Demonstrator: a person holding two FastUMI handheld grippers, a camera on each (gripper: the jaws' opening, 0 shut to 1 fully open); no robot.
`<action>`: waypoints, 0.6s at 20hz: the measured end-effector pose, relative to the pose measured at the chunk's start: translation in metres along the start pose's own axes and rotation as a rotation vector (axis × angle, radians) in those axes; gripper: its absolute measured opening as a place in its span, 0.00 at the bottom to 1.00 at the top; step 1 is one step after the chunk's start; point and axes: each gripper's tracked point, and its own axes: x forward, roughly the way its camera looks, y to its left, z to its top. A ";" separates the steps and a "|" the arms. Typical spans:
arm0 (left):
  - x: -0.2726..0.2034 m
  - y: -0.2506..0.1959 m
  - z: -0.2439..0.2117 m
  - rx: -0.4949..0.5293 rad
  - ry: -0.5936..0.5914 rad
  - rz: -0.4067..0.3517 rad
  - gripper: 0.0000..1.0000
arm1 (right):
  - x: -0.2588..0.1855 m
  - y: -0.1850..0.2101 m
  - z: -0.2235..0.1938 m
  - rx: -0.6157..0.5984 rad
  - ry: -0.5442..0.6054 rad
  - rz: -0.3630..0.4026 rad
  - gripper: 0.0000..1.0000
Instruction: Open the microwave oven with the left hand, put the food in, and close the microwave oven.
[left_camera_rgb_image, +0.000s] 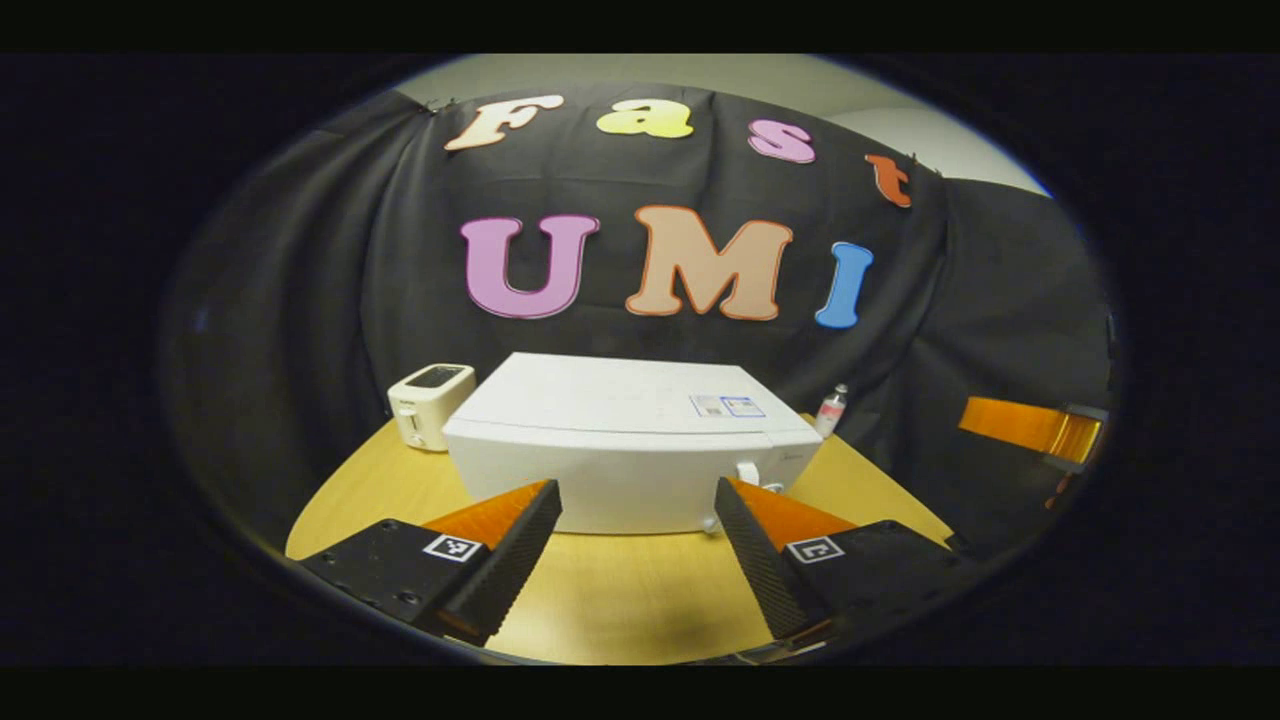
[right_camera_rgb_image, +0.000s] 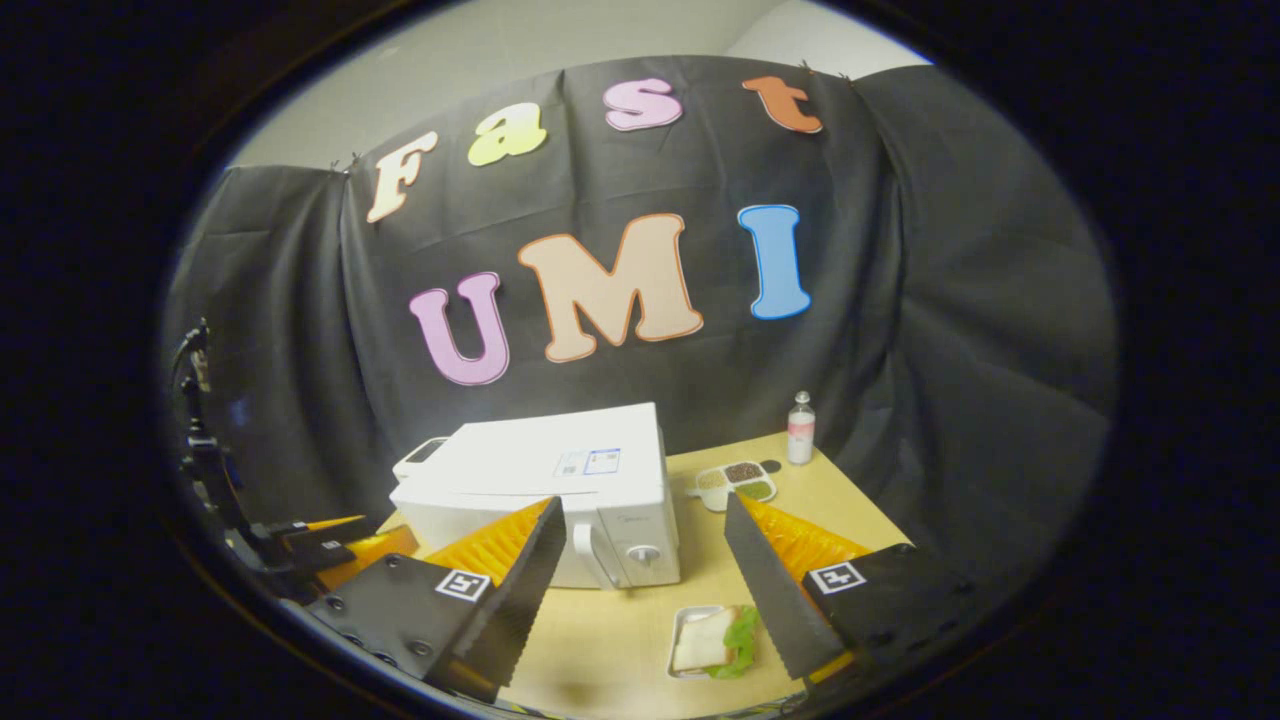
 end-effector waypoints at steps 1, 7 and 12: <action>0.008 -0.007 -0.011 -0.011 0.022 -0.020 0.95 | -0.002 -0.003 -0.003 0.005 0.003 -0.009 0.92; 0.055 -0.031 -0.068 -0.039 0.115 -0.081 0.91 | -0.011 -0.024 -0.016 0.018 0.008 -0.074 0.92; 0.089 -0.057 -0.102 -0.013 0.191 -0.149 0.92 | -0.020 -0.035 -0.024 0.027 0.020 -0.118 0.92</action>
